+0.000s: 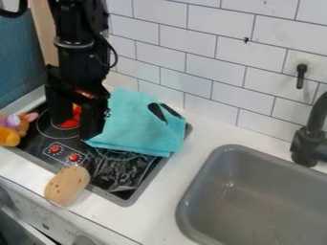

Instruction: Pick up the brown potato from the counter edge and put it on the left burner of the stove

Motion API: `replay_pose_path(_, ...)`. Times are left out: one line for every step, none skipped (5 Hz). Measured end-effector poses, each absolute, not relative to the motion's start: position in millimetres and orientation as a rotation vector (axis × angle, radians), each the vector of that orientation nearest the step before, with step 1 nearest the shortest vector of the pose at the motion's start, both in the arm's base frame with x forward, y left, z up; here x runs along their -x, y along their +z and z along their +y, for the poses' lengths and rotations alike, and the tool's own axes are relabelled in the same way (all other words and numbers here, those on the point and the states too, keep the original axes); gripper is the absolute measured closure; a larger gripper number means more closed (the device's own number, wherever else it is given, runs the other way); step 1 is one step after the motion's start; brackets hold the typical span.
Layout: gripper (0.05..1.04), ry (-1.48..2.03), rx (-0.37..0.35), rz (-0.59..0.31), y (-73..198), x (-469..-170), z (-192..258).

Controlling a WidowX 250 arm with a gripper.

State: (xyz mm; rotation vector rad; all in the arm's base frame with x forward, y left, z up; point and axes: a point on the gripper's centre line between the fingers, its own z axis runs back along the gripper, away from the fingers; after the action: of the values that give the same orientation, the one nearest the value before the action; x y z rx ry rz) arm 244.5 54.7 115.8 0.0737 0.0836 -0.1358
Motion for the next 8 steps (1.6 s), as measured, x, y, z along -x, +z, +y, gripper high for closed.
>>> replay_pose_path(0.087, -0.140, -0.068, 0.107, 108, -243, 54)
replay_pose_path(0.087, -0.189, -0.083, 0.169, 86, -231, 57)
replay_pose_path(0.087, -0.202, -0.094, 0.212, 73, -211, 57)
replay_pose_path(0.087, -0.227, -0.101, 0.206, 65, -207, 58)
replay_pose_path(0.085, -0.231, -0.096, 0.242, 48, -208, 59)
replay_pose_path(0.085, -0.243, -0.087, 0.258, 34, -211, 58)
replay_pose_path(0.121, -0.253, -0.064, 0.269, 26, -211, 56)
replay_pose_path(0.343, -0.239, -0.054, 0.261, 25, -214, 55)
